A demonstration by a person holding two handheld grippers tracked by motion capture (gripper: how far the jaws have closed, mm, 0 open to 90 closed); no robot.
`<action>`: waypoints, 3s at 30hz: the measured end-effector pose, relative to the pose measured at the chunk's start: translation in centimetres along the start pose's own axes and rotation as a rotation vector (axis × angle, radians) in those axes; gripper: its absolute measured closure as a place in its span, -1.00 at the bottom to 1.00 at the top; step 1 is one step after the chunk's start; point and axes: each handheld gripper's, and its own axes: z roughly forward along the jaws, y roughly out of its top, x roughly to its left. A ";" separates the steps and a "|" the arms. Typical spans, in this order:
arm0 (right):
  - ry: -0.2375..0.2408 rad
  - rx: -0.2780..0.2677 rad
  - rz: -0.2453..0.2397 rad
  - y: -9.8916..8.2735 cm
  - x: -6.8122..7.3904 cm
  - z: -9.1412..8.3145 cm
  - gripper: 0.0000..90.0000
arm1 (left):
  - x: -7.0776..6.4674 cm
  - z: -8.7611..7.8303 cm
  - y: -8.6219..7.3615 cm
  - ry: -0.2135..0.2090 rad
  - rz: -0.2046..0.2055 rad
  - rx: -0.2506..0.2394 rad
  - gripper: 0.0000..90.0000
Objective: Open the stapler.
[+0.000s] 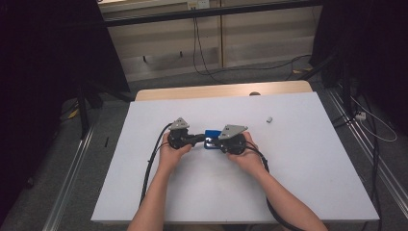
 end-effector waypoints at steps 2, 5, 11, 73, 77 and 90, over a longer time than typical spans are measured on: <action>0.000 0.000 0.001 0.0 0.0 0.0 1.00 | 0.0 0.0 0.0 -0.002 0.001 -0.001 1.00; 0.000 0.001 0.003 0.0 0.0 0.0 1.00 | 0.0 -0.1 0.1 -0.004 0.002 -0.005 1.00; 0.002 0.001 0.008 0.0 0.0 0.0 1.00 | 0.0 -0.2 0.8 -0.014 0.029 -0.012 1.00; -0.150 -0.114 0.170 0.9 0.7 0.5 1.00 | -0.7 -0.5 3.8 -0.041 0.066 -0.076 1.00; -0.176 -0.120 0.174 0.9 0.8 0.6 1.00 | -0.6 -0.5 3.8 -0.041 0.066 -0.078 1.00; -0.193 -0.121 0.181 0.9 1.0 0.6 1.00 | -0.3 0.0 2.9 -0.044 0.048 -0.038 1.00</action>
